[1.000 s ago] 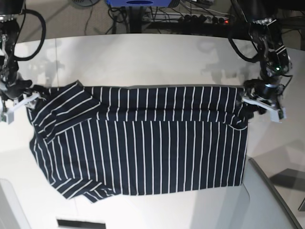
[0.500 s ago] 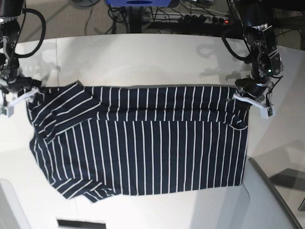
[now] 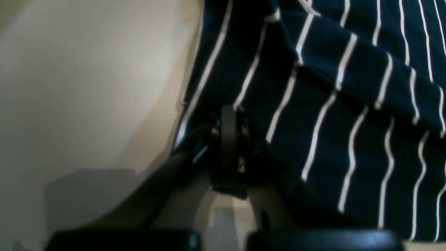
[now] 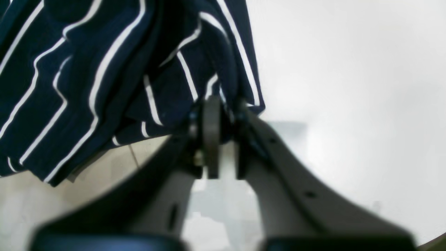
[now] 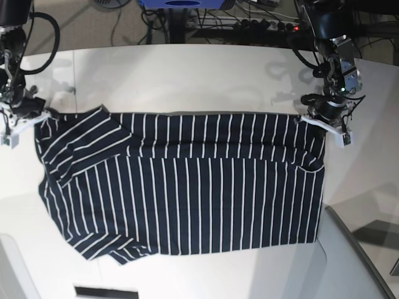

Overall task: Layout the t-shirt on the table in an organized manner, then fold the t-shirt properly
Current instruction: 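Grasp the shirt fabric with both grippers and fold it over, then hold the folded edge with both grippers and pull it taut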

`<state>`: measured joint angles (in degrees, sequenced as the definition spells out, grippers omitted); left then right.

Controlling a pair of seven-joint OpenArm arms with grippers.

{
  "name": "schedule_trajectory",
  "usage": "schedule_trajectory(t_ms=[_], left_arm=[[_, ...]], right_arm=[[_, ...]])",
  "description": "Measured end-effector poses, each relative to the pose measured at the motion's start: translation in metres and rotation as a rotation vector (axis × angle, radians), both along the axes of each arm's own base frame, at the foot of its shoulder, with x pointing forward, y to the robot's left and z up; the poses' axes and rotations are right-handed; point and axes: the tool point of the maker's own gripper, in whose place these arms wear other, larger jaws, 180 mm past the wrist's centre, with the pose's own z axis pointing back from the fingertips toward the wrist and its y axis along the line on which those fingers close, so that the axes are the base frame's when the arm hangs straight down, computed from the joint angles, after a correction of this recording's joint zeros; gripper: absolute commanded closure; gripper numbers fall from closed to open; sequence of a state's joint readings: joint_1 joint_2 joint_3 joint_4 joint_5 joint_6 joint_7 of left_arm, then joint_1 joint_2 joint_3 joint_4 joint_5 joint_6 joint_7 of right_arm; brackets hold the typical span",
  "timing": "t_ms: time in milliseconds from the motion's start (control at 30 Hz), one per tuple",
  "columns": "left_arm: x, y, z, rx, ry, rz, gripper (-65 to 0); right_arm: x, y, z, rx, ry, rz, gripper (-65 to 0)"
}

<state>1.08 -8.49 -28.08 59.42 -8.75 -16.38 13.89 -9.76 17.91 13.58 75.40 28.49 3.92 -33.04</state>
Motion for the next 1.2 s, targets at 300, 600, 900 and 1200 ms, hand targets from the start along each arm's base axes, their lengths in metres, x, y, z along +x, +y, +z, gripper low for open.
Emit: schedule_trajectory(t_ms=[300, 600, 900, 1200], left_arm=[[0.007, 0.007, -0.004, 0.028, 0.011, -0.018, 0.0], [0.007, 0.008, -0.005, 0.030, 0.012, -0.017, 0.0], [0.005, 0.015, -0.003, 0.044, 0.018, -0.022, 0.0], [0.004, 0.016, -0.003, 0.046, 0.019, -0.021, 0.0]], right_arm=[[0.005, -0.020, 0.008, -0.042, -0.001, 0.008, -0.9], [0.017, -0.022, -0.004, -0.091, 0.071, 0.110, -0.9], [0.018, -0.028, -0.002, -0.173, 0.091, 0.223, -0.9], [0.011, -0.044, -0.010, -0.373, 0.165, 0.324, -1.1]])
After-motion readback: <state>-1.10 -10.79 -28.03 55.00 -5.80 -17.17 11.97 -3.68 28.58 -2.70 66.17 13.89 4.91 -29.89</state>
